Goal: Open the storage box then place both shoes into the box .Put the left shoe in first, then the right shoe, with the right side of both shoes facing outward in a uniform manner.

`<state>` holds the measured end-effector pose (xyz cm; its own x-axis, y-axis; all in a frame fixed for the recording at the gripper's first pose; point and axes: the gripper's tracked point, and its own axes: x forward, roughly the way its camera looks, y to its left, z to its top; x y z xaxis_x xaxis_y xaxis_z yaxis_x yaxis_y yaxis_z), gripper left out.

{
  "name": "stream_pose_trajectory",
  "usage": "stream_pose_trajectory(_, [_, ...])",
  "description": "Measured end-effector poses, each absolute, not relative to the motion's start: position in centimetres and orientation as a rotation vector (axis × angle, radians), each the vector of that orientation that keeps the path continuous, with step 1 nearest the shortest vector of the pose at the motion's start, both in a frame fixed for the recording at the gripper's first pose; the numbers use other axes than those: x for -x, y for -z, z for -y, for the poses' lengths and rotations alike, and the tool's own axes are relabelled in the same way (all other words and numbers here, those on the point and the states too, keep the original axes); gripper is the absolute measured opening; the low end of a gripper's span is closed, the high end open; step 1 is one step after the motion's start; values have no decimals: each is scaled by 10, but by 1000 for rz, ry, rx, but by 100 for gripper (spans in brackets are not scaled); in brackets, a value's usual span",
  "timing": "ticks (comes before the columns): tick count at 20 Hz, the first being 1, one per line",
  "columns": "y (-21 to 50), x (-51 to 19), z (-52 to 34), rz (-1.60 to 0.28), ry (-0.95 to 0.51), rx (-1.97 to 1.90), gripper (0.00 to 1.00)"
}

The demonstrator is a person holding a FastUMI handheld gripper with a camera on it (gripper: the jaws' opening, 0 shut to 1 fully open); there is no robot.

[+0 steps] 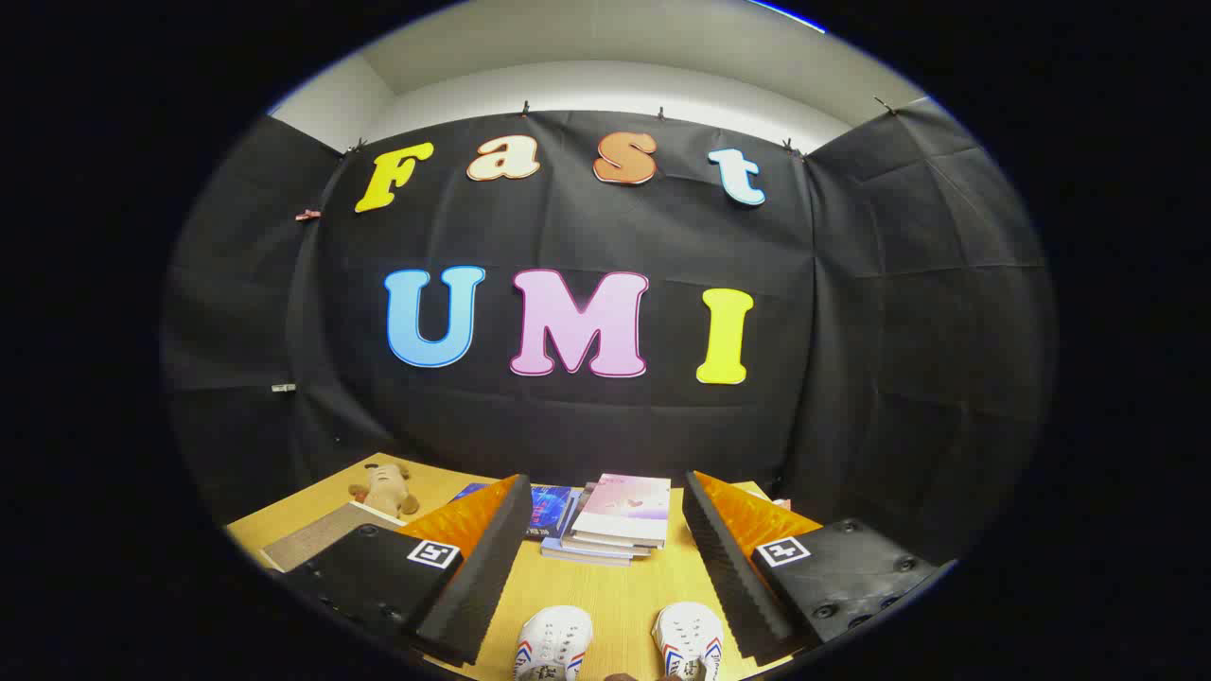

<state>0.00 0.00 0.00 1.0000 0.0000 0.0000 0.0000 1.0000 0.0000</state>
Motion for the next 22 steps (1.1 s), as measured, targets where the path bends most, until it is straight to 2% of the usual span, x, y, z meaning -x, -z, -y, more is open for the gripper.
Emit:
stream_pose_trajectory(16, [16, 16, -24, -32, -112, 33, 98])
stream_pose_trajectory(22, [54, 16, -41, -132, -161, -21, 97])
